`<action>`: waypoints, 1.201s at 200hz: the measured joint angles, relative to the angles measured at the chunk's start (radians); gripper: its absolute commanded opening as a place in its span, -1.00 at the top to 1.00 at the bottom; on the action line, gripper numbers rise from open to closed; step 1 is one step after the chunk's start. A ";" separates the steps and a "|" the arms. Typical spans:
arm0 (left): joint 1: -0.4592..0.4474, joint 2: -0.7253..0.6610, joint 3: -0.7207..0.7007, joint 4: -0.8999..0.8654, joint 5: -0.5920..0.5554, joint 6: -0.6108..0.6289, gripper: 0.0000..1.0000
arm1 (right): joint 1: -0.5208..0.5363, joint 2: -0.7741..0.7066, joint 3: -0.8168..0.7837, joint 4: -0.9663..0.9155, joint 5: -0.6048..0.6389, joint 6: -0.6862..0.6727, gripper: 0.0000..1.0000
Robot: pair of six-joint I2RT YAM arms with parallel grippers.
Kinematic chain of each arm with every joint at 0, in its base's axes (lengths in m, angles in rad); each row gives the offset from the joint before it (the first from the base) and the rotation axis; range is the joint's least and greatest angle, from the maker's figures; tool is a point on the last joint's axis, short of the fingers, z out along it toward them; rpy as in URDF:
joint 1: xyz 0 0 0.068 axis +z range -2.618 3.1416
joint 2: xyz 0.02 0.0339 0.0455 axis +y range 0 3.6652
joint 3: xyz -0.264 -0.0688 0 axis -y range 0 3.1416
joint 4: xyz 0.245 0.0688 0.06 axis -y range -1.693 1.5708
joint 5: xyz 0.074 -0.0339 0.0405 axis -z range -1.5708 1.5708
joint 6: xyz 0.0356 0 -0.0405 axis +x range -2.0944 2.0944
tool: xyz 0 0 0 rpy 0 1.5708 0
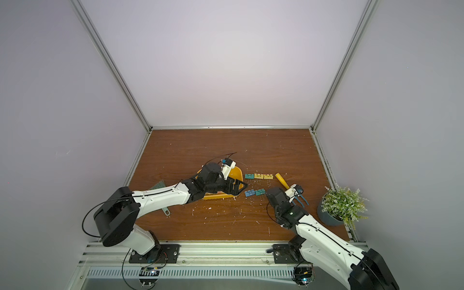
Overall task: Take out the binder clips from the storage box
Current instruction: Place the binder clip at the center of the board.
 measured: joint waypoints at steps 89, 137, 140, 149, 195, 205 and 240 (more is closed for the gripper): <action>0.000 0.002 0.012 -0.014 0.006 0.016 -1.00 | -0.026 0.132 -0.026 0.127 0.012 0.104 0.89; -0.016 0.027 0.052 -0.014 0.047 0.028 -1.00 | -0.027 0.177 -0.031 0.143 -0.015 0.120 0.73; -0.016 0.029 0.053 -0.015 0.049 0.029 -1.00 | -0.027 0.179 -0.031 0.141 -0.016 0.119 0.73; -0.017 0.033 0.053 -0.015 0.053 0.031 -1.00 | -0.027 0.185 -0.031 0.135 -0.018 0.118 0.72; -0.020 0.036 0.053 -0.023 0.055 0.039 -1.00 | -0.027 0.198 -0.031 0.097 -0.068 0.083 0.52; -0.020 0.036 0.053 -0.023 0.055 0.039 -1.00 | -0.027 0.193 -0.031 0.090 -0.080 0.075 0.46; -0.020 0.036 0.053 -0.036 0.038 0.040 -1.00 | -0.027 0.097 -0.031 0.078 -0.132 0.012 0.32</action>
